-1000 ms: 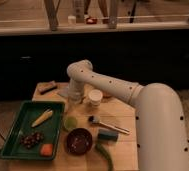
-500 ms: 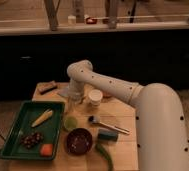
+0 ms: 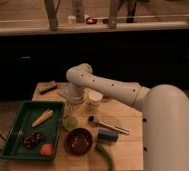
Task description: Place fork in plastic cup
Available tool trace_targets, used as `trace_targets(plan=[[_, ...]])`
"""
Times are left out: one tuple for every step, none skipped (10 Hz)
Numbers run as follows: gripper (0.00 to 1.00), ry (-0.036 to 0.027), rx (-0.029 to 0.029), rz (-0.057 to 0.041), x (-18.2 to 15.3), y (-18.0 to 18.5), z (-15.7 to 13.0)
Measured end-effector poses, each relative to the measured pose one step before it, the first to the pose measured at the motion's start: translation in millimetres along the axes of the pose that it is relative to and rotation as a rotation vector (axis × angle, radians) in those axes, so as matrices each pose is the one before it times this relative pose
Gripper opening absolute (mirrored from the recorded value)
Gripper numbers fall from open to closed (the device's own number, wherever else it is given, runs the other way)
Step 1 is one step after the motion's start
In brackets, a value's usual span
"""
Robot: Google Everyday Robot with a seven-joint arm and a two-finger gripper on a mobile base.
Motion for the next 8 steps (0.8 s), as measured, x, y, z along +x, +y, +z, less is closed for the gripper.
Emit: trace_targets(plan=[[0.00,-0.00271,0.00560,0.00275,-2.07,4.89,-0.68],[0.00,-0.00150,0.00185,0.00289,-0.63,3.27,-0.10],[0.00,-0.00337,0.00391,0.00462,-1.41,3.62,-0.07],[0.00,-0.00207,0.00396,0.00662,-0.80,4.75,-0.53],[0.00,-0.00193,0.00244,0.00521,0.01,3.46,-0.22],[0.00,-0.00295,0.00303,0.00432,-0.56,3.01,-0.34],[0.00,-0.00375,0.00079,0.00177,-1.07,2.11,0.65],[0.00,-0.00413,-0.00176,-0.00119,-1.86,0.91,1.58]])
